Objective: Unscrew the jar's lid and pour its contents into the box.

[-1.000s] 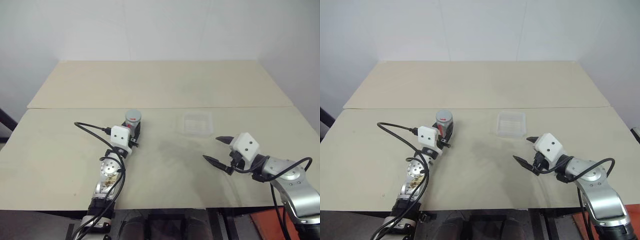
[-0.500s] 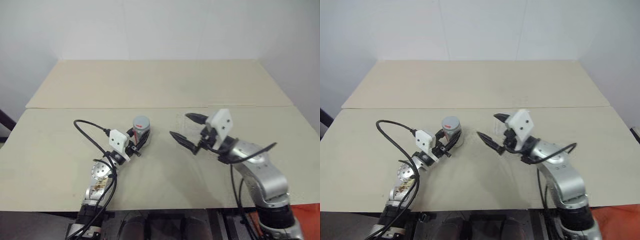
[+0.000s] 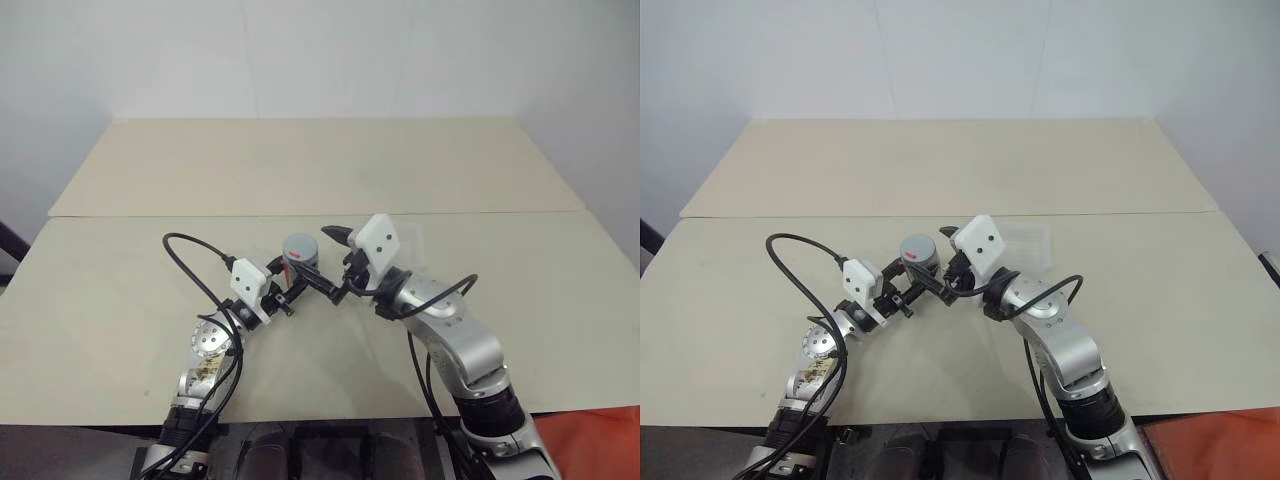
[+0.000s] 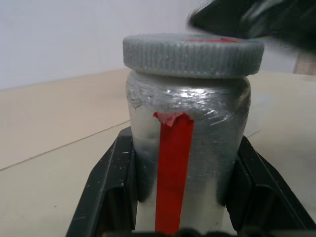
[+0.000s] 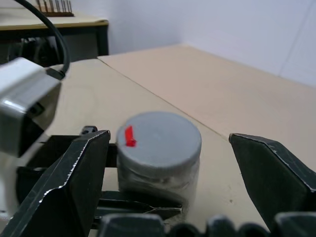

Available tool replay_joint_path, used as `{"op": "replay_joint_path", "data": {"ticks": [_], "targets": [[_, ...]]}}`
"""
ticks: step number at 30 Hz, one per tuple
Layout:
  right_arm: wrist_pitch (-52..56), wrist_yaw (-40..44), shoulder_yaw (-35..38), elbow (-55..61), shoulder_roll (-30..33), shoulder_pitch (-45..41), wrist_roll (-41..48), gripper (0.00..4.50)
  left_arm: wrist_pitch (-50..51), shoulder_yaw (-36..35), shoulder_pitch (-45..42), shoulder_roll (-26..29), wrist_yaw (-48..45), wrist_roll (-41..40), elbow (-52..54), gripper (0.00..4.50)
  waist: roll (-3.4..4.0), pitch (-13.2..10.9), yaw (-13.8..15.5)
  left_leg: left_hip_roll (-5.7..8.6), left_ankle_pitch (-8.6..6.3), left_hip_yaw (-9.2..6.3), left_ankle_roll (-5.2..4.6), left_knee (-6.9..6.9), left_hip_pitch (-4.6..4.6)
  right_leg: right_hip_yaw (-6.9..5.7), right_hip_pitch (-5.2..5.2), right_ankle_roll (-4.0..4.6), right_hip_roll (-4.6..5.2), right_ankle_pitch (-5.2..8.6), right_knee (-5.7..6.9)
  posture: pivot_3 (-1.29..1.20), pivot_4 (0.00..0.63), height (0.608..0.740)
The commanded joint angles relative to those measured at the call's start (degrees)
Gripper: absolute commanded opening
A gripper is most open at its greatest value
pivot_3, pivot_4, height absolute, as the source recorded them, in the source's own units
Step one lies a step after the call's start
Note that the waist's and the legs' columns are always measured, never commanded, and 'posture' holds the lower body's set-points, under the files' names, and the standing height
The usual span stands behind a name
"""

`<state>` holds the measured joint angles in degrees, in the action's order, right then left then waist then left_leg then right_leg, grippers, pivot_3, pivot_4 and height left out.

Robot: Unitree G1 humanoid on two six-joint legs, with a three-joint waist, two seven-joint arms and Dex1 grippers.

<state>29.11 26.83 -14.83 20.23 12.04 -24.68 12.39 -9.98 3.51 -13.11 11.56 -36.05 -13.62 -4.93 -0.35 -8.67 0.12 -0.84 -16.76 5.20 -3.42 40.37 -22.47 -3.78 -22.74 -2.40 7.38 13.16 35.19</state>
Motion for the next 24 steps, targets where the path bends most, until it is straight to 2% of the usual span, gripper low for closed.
{"op": "replay_joint_path", "data": {"ticks": [1, 13, 16, 20, 24], "targets": [[-3.04, -0.35, -0.02, -0.49, -0.99, -2.33, -1.15, 4.50, -1.12, 0.11, -0.05, -0.28, 0.00, -0.34, 2.53, 1.90, 0.00, 0.00, -0.22, 0.00, 0.00, 0.00, 0.00, 0.00, 0.00, 0.00, 0.00, 0.00, 0.00, 0.00, 0.00, 0.00, 0.150, 0.740], [-4.84, 1.76, 0.23, -1.84, -1.20, -1.98, -1.29, 4.50, -1.73, 0.61, -0.24, -0.75, 0.12, 0.59, 1.84, 1.90, 0.00, 0.00, -0.39, -0.01, 0.01, 0.00, 0.01, -0.02, -0.01, 0.00, -0.01, 0.00, 0.00, 0.00, 0.00, 0.00, 0.150, 0.740], [-4.83, 2.27, 0.10, -2.09, -1.24, -1.66, -1.29, 3.92, -1.88, 0.71, -0.19, -0.82, -0.02, 0.55, 1.89, 1.90, 0.00, 0.00, -0.46, -0.01, 0.01, 0.00, 0.01, -0.02, -0.01, 0.00, -0.01, 0.00, 0.00, 0.00, 0.01, 0.00, 0.150, 0.740], [-4.66, 2.48, 0.19, -2.30, -1.64, -1.47, -1.22, 2.75, -1.89, 0.71, -0.18, -0.80, -0.17, 0.32, 2.11, 1.90, 0.00, 0.00, -0.57, -0.01, 0.01, 0.00, 0.01, -0.02, -0.01, 0.01, -0.02, 0.00, 0.00, 0.00, 0.00, 0.00, 0.150, 0.740], [-4.63, 2.37, 0.20, -2.38, -1.62, -1.57, -1.84, 2.75, -1.92, 0.63, -0.15, -0.55, -0.29, 0.37, 2.08, 1.90, 0.00, 0.00, -0.64, -0.01, 0.01, 0.00, 0.01, -0.03, -0.01, 0.01, -0.02, 0.00, 0.00, 0.00, 0.00, 0.00, 0.150, 0.740]]}}
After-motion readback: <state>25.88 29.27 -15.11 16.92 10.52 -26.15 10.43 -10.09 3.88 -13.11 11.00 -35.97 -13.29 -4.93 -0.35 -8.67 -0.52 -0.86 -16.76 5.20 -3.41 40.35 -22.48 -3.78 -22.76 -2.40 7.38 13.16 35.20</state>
